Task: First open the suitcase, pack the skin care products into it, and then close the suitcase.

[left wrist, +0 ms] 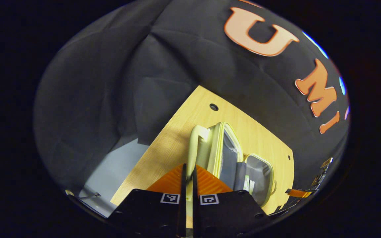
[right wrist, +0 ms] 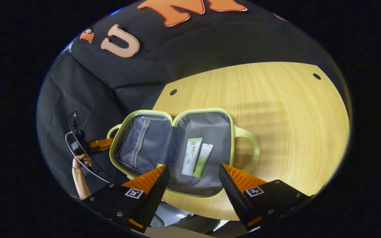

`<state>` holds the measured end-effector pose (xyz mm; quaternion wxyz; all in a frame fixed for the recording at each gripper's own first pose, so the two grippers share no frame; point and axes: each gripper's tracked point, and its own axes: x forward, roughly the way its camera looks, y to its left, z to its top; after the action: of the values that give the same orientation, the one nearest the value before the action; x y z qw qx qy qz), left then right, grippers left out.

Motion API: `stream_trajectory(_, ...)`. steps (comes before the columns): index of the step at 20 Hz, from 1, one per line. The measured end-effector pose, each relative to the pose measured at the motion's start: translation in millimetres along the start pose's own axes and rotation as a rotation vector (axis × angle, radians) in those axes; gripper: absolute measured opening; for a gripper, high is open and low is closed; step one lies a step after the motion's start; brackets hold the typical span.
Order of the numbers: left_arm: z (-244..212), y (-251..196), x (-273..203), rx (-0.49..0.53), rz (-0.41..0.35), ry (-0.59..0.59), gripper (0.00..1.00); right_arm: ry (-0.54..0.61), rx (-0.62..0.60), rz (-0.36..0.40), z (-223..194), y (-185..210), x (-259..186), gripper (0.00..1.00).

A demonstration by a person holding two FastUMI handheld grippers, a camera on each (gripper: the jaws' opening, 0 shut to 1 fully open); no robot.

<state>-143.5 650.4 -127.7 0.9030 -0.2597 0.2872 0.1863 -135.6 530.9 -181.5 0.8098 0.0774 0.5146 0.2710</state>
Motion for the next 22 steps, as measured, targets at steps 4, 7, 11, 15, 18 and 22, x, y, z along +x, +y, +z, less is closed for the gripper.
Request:
stream_trajectory(4, 6, -64, -39, 0.15, 0.003, -0.069, 0.08, -0.066, 0.007, 0.0, 21, -17, -15, 0.96)
stream_trajectory(7, -4, -113, -66, 0.23, 0.006, -0.094, 0.07, -0.121, -0.018, 0.004, 41, -29, -39, 0.96)
stream_trajectory(11, -24, -174, -83, 0.361, 0.037, -0.121, 0.08, -0.198, -0.049, -0.02, 64, -57, -66, 0.96)
stream_trajectory(15, -38, -239, -87, 0.392, 0.008, -0.125, 0.08, -0.295, -0.066, -0.079, 91, -103, -122, 0.95)
stream_trajectory(18, -53, -300, -70, 0.415, -0.061, -0.109, 0.08, -0.352, -0.071, -0.139, 101, -142, -152, 0.96)
stream_trajectory(22, -96, -367, -30, 0.471, -0.157, -0.04, 0.08, -0.388, -0.032, -0.198, 104, -188, -182, 0.95)
